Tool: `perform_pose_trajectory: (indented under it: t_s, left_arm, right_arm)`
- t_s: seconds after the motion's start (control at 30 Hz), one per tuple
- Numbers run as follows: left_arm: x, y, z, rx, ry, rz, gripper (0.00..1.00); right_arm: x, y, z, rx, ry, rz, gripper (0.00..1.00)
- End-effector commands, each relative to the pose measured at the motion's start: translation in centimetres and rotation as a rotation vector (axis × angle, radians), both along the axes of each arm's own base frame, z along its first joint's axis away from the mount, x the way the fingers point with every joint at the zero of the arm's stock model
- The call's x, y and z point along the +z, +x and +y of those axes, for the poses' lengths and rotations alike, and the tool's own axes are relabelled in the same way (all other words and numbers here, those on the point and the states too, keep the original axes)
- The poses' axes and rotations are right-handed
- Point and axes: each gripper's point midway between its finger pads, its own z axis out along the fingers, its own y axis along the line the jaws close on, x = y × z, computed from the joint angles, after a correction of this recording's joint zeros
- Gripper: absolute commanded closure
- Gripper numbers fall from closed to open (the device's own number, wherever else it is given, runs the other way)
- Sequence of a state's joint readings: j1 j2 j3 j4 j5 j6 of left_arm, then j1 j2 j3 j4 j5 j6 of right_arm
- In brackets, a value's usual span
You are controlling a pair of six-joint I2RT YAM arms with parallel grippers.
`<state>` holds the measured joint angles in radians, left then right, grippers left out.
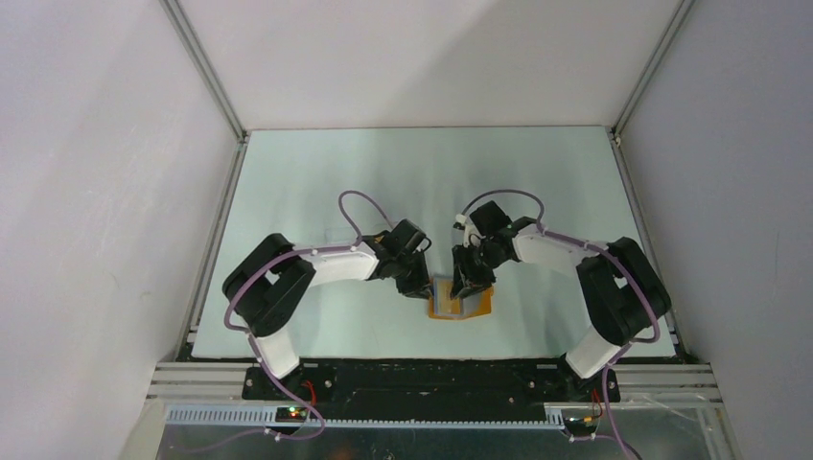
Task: Put the credit cards into the card holder
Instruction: Insert the credit card into the card holder.
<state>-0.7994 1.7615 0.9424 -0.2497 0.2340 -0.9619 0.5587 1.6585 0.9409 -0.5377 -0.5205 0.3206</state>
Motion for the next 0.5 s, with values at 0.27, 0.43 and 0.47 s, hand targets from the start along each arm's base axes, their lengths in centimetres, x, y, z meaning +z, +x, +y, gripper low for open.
perform_pose_trajectory:
  t_s: [0.27, 0.43, 0.47]
  left_arm:
    - [4.0, 0.5, 2.1, 0.041, 0.006, -0.111, 0.50]
    - [6.1, 0.7, 1.3, 0.027, -0.051, -0.140, 0.47]
    - [6.3, 0.7, 1.1, 0.018, -0.059, -0.143, 0.47]
  right_arm:
    - [0.7, 0.1, -2.1, -0.039, -0.030, -0.083, 0.78]
    - [-1.3, -0.5, -2.7, -0.052, -0.051, -0.040, 0.96]
    - [-1.6, -0.6, -2.8, -0.055, -0.056, -0.030, 0.99]
